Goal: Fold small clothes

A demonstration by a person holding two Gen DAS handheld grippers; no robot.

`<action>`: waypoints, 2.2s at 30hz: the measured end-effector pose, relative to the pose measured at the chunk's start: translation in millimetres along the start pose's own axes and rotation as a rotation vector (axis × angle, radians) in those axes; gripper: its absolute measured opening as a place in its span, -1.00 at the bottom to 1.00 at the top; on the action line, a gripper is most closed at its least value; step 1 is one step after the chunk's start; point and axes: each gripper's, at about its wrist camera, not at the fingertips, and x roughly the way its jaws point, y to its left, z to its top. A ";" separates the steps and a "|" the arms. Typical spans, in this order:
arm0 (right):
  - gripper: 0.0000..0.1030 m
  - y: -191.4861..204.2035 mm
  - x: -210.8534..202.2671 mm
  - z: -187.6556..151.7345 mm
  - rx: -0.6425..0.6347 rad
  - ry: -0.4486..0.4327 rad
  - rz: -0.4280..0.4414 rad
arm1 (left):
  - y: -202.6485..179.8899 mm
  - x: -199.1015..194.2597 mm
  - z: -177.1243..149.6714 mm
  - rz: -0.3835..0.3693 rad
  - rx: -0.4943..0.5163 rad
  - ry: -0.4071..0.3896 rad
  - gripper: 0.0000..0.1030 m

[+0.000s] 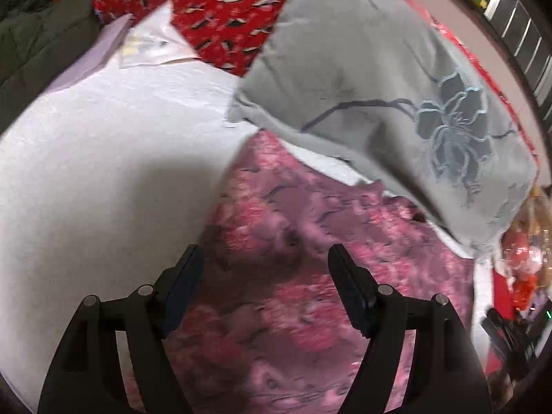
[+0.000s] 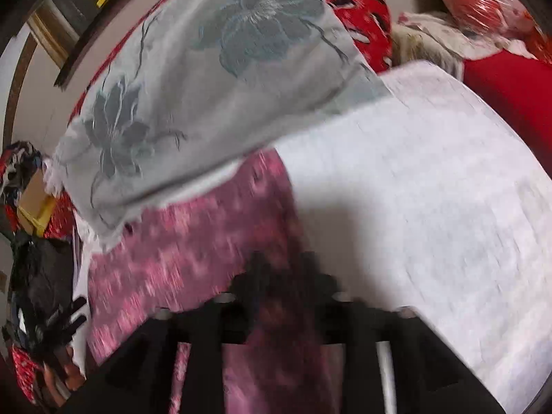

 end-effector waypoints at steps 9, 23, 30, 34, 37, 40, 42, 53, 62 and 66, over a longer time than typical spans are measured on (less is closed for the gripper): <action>-0.69 7.9 74.4 16.7 -0.054 0.043 -0.108 | -22.0 50.6 -4.0 0.206 0.151 0.087 0.52; -0.18 51.3 38.1 -38.0 -0.185 0.080 -0.061 | 10.8 29.2 -3.6 0.165 0.062 0.159 0.53; 0.02 104.4 16.4 -57.9 -0.247 0.043 0.087 | 32.7 -11.4 -15.4 0.097 0.052 0.187 0.53; 0.13 118.0 57.2 -85.9 -0.281 0.173 0.006 | 36.9 1.3 -32.6 0.099 0.119 0.285 0.54; 0.16 139.5 42.1 -87.9 -0.263 0.127 0.026 | 46.3 -19.7 -23.8 0.061 0.071 0.269 0.53; 0.15 171.4 33.9 -99.7 -0.291 0.090 0.118 | 56.8 -20.9 -21.4 0.014 0.000 0.293 0.54; 0.15 194.9 42.3 -115.5 -0.332 0.105 0.165 | 58.9 -7.2 -27.8 0.020 0.005 0.351 0.54; 0.34 261.8 33.9 -182.5 -0.674 0.104 0.116 | 104.1 -33.2 13.5 -0.100 -0.087 0.392 0.54; 0.36 336.1 40.8 -315.0 -1.227 0.062 0.118 | 121.1 -34.6 25.9 -0.129 -0.084 0.471 0.54; 0.47 352.0 59.2 -329.4 -1.313 -0.088 0.002 | 121.0 -31.5 33.8 -0.163 -0.091 0.483 0.54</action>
